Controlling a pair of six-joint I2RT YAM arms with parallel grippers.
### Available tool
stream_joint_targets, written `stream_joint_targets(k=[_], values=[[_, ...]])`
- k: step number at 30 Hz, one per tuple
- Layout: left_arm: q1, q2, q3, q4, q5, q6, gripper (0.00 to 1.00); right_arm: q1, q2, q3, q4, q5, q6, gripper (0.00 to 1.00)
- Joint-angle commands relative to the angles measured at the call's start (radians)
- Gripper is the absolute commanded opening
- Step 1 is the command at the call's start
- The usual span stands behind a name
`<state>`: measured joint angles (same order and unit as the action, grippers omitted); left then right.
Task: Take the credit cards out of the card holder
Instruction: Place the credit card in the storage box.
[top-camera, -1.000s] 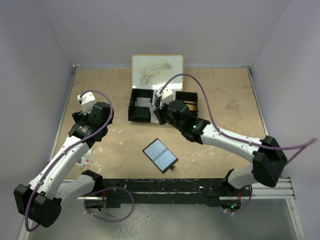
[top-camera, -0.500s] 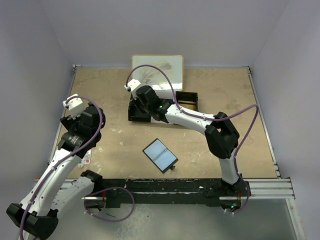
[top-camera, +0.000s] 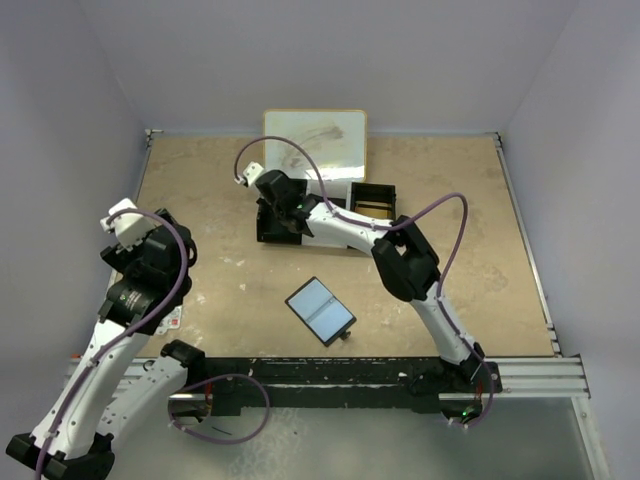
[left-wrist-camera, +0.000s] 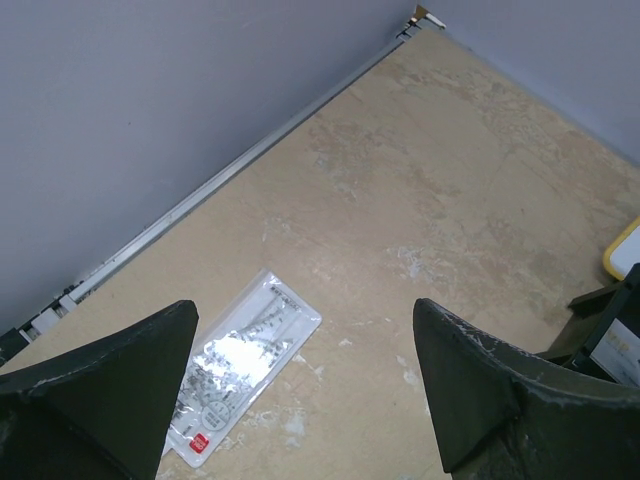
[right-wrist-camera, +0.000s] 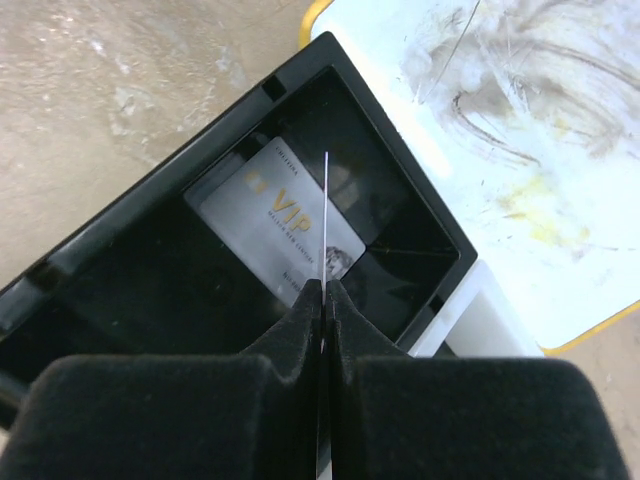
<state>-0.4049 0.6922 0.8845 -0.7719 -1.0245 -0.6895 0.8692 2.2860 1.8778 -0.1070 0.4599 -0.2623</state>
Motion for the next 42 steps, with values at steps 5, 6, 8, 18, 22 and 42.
stream_joint_targets(k=[5, 6, 8, 18, 22, 42], values=[[0.007, -0.022, 0.001, 0.013, -0.026, -0.009, 0.86, -0.005, 0.088, 0.146, 0.017, 0.105, -0.218, 0.00], [0.008, -0.021, 0.000, 0.013, -0.025, -0.008, 0.86, -0.004, 0.097, 0.151, 0.017, 0.111, -0.237, 0.00], [0.006, -0.020, 0.001, 0.013, -0.022, -0.007, 0.86, -0.004, 0.109, 0.153, 0.022, 0.116, -0.265, 0.00], [0.006, -0.019, -0.001, 0.022, 0.001, 0.008, 0.87, -0.006, 0.128, 0.112, 0.069, 0.100, -0.387, 0.04], [0.007, -0.025, -0.002, 0.022, 0.000, 0.008, 0.87, -0.009, 0.136, 0.106, 0.051, 0.077, -0.398, 0.04], [0.006, -0.002, -0.008, 0.041, 0.043, 0.033, 0.87, -0.014, 0.145, 0.088, 0.067, 0.070, -0.413, 0.18]])
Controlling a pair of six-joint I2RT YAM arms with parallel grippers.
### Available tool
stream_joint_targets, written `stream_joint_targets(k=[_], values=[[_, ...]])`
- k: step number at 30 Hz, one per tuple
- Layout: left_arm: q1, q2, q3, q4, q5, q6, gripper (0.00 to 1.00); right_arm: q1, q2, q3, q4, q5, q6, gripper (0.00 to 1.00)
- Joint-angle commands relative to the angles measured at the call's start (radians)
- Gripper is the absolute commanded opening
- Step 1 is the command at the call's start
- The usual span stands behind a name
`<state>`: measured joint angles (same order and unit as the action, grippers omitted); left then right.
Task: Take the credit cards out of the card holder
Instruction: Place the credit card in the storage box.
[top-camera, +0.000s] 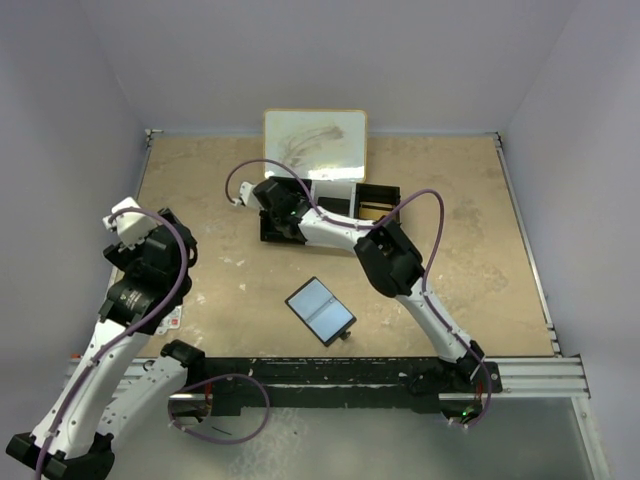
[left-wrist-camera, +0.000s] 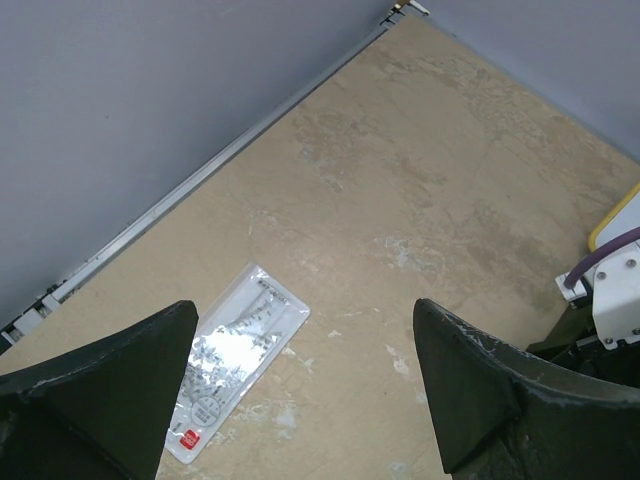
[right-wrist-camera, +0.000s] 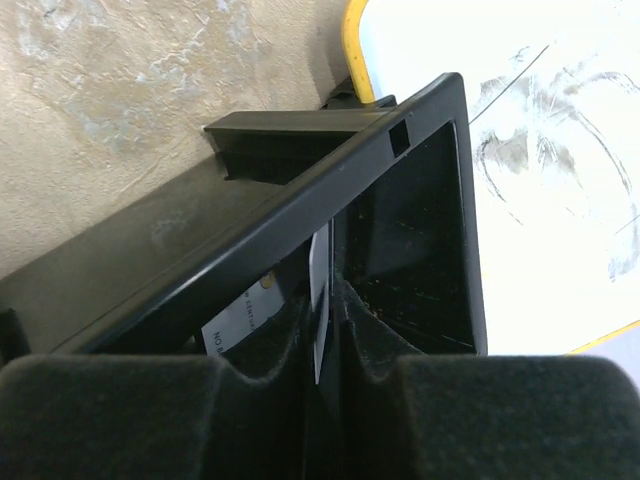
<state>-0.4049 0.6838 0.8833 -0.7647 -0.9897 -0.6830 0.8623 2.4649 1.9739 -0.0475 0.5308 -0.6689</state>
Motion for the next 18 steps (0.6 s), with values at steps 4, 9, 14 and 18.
stream_joint_targets(k=[4, 9, 14, 18], values=[[0.006, 0.008, -0.006, 0.034, 0.011, 0.028, 0.87, -0.008, -0.048, -0.014, 0.005, -0.011, 0.006, 0.25], [0.007, 0.009, -0.007, 0.034, 0.012, 0.028, 0.87, -0.008, -0.065, 0.007, -0.034, -0.050, 0.048, 0.34], [0.007, 0.008, -0.006, 0.034, 0.010, 0.028, 0.87, -0.009, -0.108, 0.034, -0.085, -0.127, 0.141, 0.43], [0.007, 0.010, -0.008, 0.034, 0.013, 0.029, 0.87, -0.016, -0.152, 0.035, -0.109, -0.224, 0.228, 0.48]])
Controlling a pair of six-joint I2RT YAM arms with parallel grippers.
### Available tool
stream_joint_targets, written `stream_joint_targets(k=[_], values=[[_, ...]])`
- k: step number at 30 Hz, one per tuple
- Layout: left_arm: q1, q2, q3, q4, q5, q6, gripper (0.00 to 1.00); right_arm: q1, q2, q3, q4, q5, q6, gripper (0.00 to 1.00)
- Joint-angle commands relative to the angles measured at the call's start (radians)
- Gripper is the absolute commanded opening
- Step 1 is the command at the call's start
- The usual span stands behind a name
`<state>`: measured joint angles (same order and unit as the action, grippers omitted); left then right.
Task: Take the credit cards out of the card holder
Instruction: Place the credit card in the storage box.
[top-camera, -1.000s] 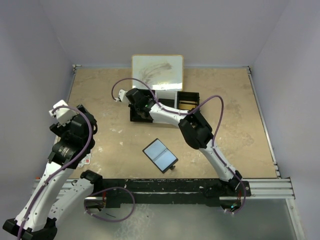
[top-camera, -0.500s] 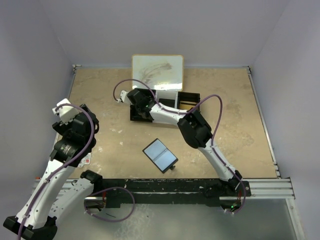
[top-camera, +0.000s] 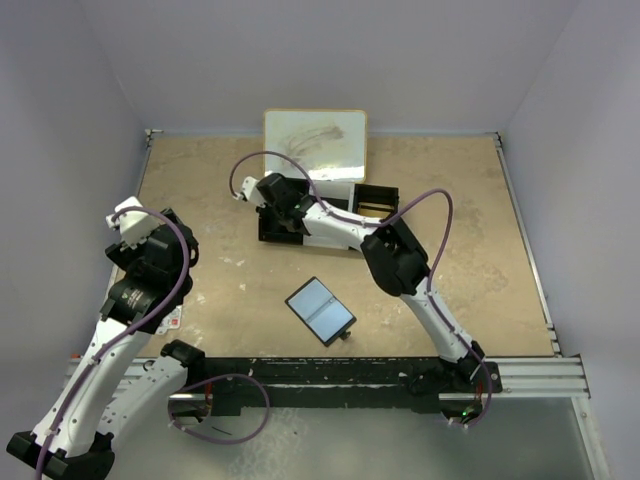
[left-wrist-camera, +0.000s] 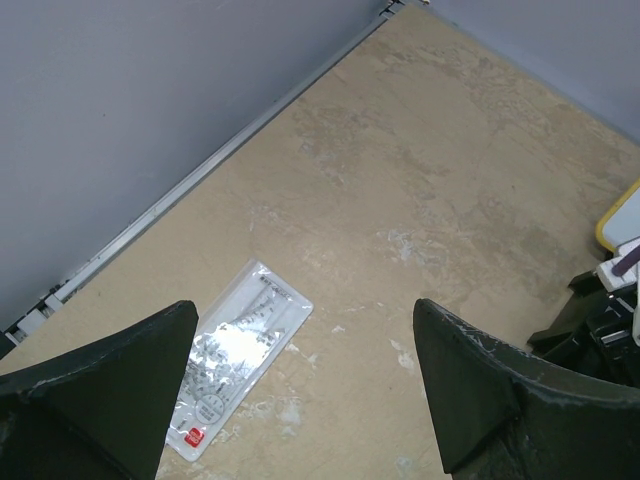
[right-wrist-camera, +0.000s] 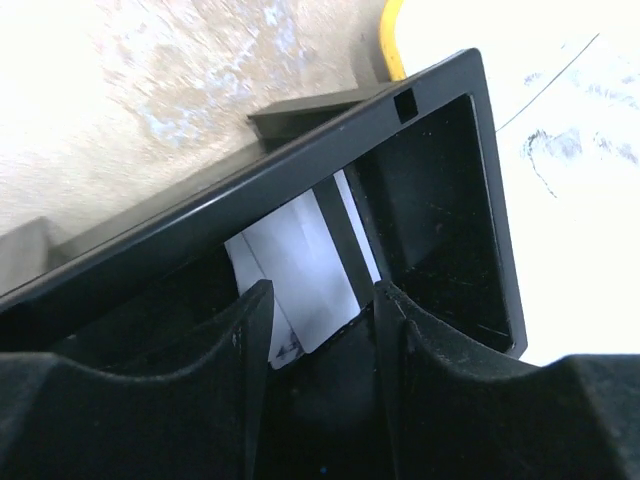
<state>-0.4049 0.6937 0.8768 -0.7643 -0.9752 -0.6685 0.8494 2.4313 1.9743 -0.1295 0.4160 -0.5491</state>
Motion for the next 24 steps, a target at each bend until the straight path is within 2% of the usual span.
stream_joint_targets(k=[1, 4, 6, 8, 10, 12, 17, 24], values=[[0.007, 0.000, 0.000, 0.035, -0.001, 0.015, 0.87, -0.005, -0.129, 0.031, -0.024, -0.124, 0.127, 0.50], [0.007, 0.000, -0.001, 0.034, -0.002, 0.014, 0.87, -0.014, -0.140, 0.038, -0.034, -0.150, 0.179, 0.50], [0.006, 0.001, -0.001, 0.033, 0.000, 0.014, 0.87, -0.026, -0.147, 0.045, -0.050, -0.192, 0.233, 0.47], [0.007, 0.001, -0.001, 0.033, 0.000, 0.014, 0.87, -0.046, -0.153, 0.055, -0.080, -0.258, 0.324, 0.34], [0.006, 0.001, 0.000, 0.033, 0.000, 0.014, 0.87, -0.077, -0.157, 0.056, -0.109, -0.344, 0.430, 0.14], [0.007, -0.001, -0.001, 0.033, -0.002, 0.013, 0.87, -0.094, -0.159, 0.039, -0.123, -0.416, 0.535, 0.03], [0.007, 0.001, -0.001, 0.035, 0.003, 0.015, 0.87, -0.096, -0.146, -0.009, -0.102, -0.475, 0.679, 0.00], [0.007, 0.004, -0.002, 0.037, 0.002, 0.015, 0.87, -0.085, -0.086, 0.048, -0.135, -0.433, 0.675, 0.00]])
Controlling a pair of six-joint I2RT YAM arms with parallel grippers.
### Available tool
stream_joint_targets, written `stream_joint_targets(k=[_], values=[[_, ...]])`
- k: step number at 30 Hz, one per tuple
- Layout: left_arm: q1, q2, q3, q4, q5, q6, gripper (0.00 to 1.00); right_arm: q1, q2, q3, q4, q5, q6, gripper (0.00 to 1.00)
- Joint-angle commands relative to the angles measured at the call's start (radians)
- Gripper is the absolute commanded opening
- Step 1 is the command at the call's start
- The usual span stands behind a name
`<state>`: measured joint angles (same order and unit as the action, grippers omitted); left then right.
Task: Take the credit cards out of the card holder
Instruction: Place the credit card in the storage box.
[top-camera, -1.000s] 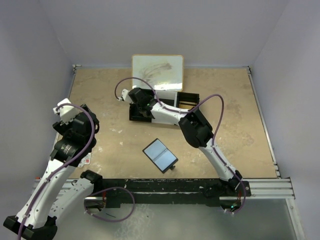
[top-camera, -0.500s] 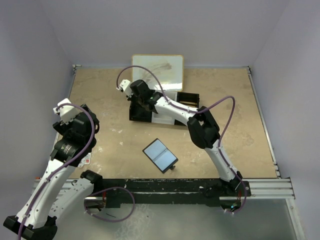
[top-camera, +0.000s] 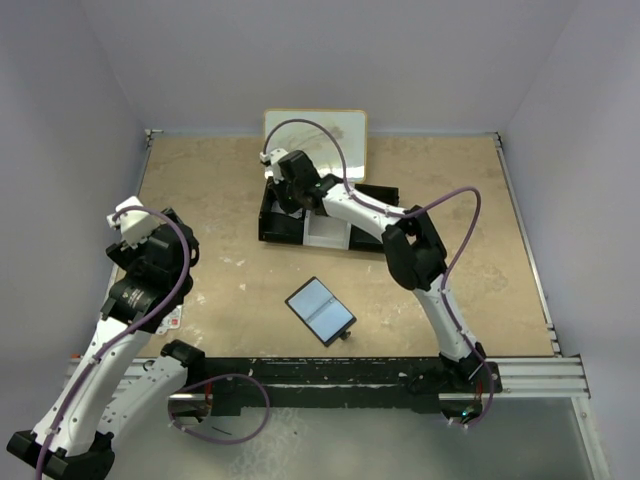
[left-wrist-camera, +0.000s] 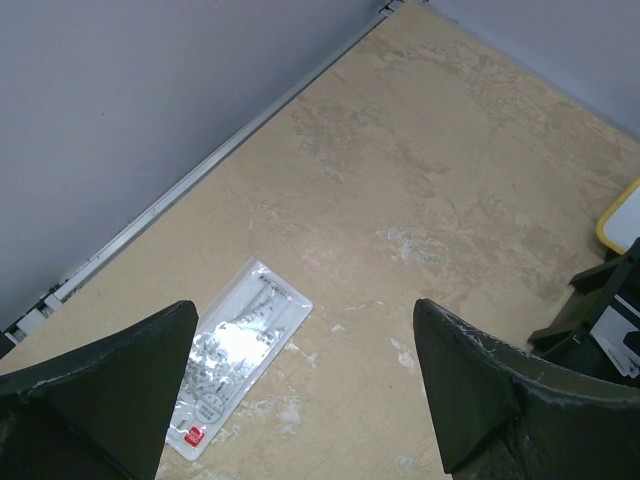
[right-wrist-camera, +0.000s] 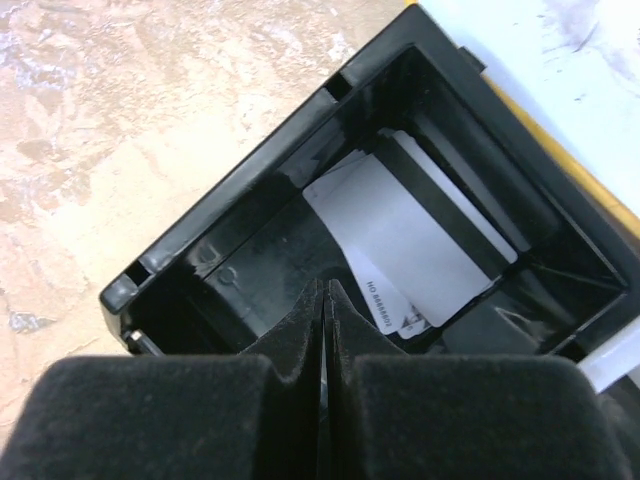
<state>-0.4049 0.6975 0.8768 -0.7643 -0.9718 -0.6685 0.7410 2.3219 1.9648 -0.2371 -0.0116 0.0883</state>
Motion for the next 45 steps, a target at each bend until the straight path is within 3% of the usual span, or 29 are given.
stream_joint_targets(k=[1, 22, 33, 37, 45], values=[[0.006, -0.001, -0.002, 0.036, -0.001, 0.015, 0.87, 0.030, 0.033, 0.074, -0.048, 0.012, 0.025, 0.00], [0.006, -0.014, 0.000, 0.031, -0.011, 0.010, 0.87, 0.081, 0.173, 0.167, -0.144, 0.329, -0.067, 0.00], [0.006, -0.007, 0.000, 0.033, -0.006, 0.012, 0.87, 0.081, 0.219, 0.193, -0.113, 0.532, -0.130, 0.00], [0.007, -0.004, 0.000, 0.033, -0.005, 0.012, 0.87, 0.081, 0.219, 0.192, -0.099, 0.540, -0.136, 0.00], [0.006, -0.008, 0.000, 0.031, -0.005, 0.013, 0.87, 0.080, 0.114, 0.178, -0.093, 0.378, -0.057, 0.04]])
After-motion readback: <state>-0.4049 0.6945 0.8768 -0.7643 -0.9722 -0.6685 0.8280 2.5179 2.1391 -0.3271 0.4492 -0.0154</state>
